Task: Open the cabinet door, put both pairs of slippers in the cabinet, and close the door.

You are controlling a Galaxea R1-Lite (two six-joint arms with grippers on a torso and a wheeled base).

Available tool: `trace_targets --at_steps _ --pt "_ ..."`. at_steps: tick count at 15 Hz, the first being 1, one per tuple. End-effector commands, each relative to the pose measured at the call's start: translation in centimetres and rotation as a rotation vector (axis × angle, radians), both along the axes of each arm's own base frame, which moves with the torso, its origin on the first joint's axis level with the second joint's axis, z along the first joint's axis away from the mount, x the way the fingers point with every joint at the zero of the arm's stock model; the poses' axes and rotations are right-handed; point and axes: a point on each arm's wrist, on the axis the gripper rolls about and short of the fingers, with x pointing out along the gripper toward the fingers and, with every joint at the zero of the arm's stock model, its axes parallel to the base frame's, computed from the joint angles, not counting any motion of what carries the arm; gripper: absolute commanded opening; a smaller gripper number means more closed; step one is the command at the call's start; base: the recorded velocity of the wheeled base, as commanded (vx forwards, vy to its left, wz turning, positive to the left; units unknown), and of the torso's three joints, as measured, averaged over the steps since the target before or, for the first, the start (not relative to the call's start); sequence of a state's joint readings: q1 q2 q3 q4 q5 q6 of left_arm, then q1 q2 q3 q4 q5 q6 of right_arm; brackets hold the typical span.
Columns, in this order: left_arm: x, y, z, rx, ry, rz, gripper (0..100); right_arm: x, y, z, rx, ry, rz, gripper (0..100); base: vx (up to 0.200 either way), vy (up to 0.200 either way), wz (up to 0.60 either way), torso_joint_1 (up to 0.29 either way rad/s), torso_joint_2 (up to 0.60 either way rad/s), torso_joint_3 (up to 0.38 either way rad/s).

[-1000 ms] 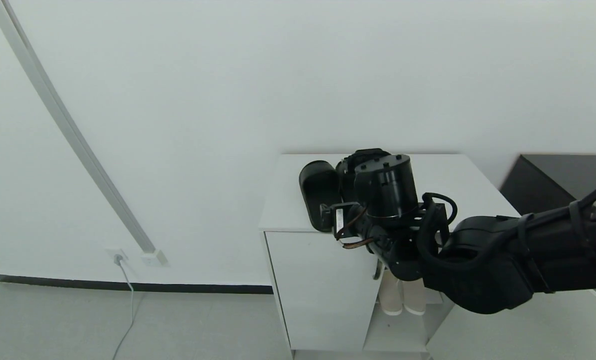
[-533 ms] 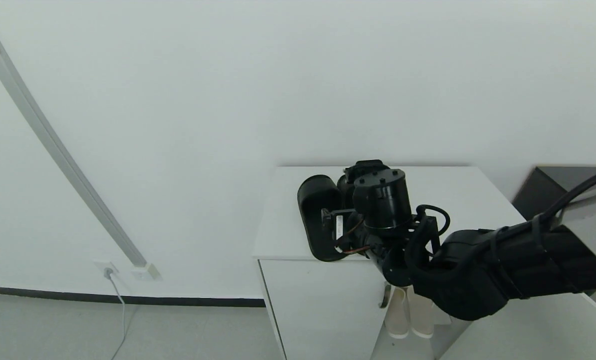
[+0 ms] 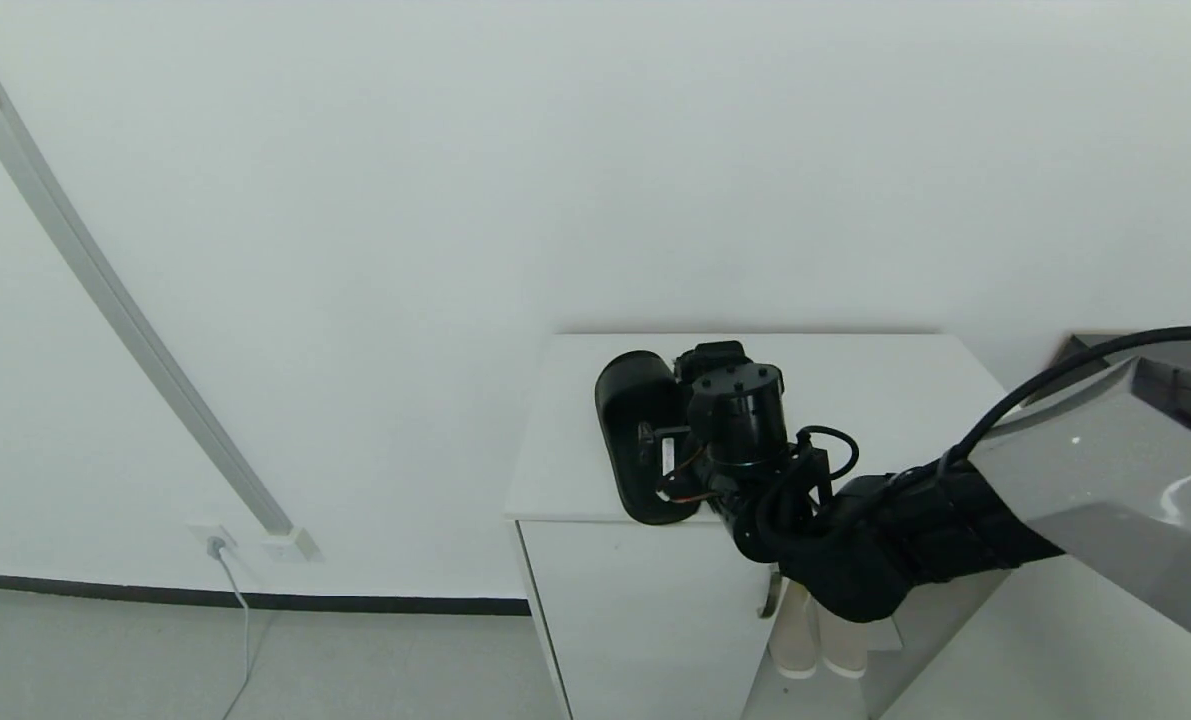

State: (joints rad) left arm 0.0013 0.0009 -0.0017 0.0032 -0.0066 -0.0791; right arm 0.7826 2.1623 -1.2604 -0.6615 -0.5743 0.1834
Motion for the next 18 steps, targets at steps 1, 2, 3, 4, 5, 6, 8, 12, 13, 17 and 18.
trace_targets --at_steps 1,2,3,4,5,6,8,12,13,17,18 --pt "0.0 0.0 0.0 -0.001 -0.001 0.001 0 1.4 0.5 -1.4 -0.024 0.004 -0.010 100 0.000 0.000 0.00 0.000 0.00 0.000" --pt "0.0 0.0 0.0 -0.001 0.001 0.001 0 1.8 0.6 -1.7 -0.031 0.001 -0.013 100 0.000 0.000 0.00 0.000 0.00 0.000" --pt "0.0 0.0 0.0 -0.001 -0.001 0.001 0 2.5 0.8 -2.0 -0.039 -0.002 -0.018 100 0.000 0.000 0.00 0.000 0.00 0.000" --pt "0.0 0.0 0.0 -0.001 -0.001 0.001 0 2.9 0.8 -2.3 -0.042 -0.005 -0.024 100 0.000 0.000 0.00 0.000 0.00 0.000" --pt "0.0 0.0 0.0 -0.001 -0.001 0.001 0 3.4 0.9 -2.6 -0.046 -0.007 -0.029 100 0.000 0.000 0.00 0.000 0.00 0.000" --pt "0.0 0.0 0.0 -0.001 -0.001 0.001 0 3.6 1.0 -2.7 -0.045 -0.008 -0.030 100 0.000 0.000 0.00 0.000 0.00 0.000" --pt "0.0 0.0 0.0 -0.002 -0.001 0.001 0 4.2 1.2 -2.8 -0.047 -0.018 -0.033 0 0.000 0.000 0.00 0.000 0.00 0.000" --pt "0.0 0.0 0.0 -0.001 -0.001 0.001 0 4.5 1.3 -2.5 -0.053 -0.031 -0.033 0 0.000 0.000 0.00 0.000 0.00 0.000" --pt "0.0 0.0 0.0 -0.001 -0.001 0.001 0 4.4 1.3 -2.4 -0.051 -0.033 -0.032 0 0.000 0.000 0.00 0.000 0.00 0.000" --pt "0.0 0.0 0.0 -0.001 0.001 0.001 0 4.4 1.3 -1.4 -0.053 -0.057 -0.029 0 0.000 0.000 0.00 0.000 0.00 0.000" --pt "0.0 0.0 0.0 -0.001 0.001 0.001 0 4.2 1.2 -0.6 -0.042 -0.068 -0.030 0 0.000 0.000 0.00 0.000 0.00 0.000"
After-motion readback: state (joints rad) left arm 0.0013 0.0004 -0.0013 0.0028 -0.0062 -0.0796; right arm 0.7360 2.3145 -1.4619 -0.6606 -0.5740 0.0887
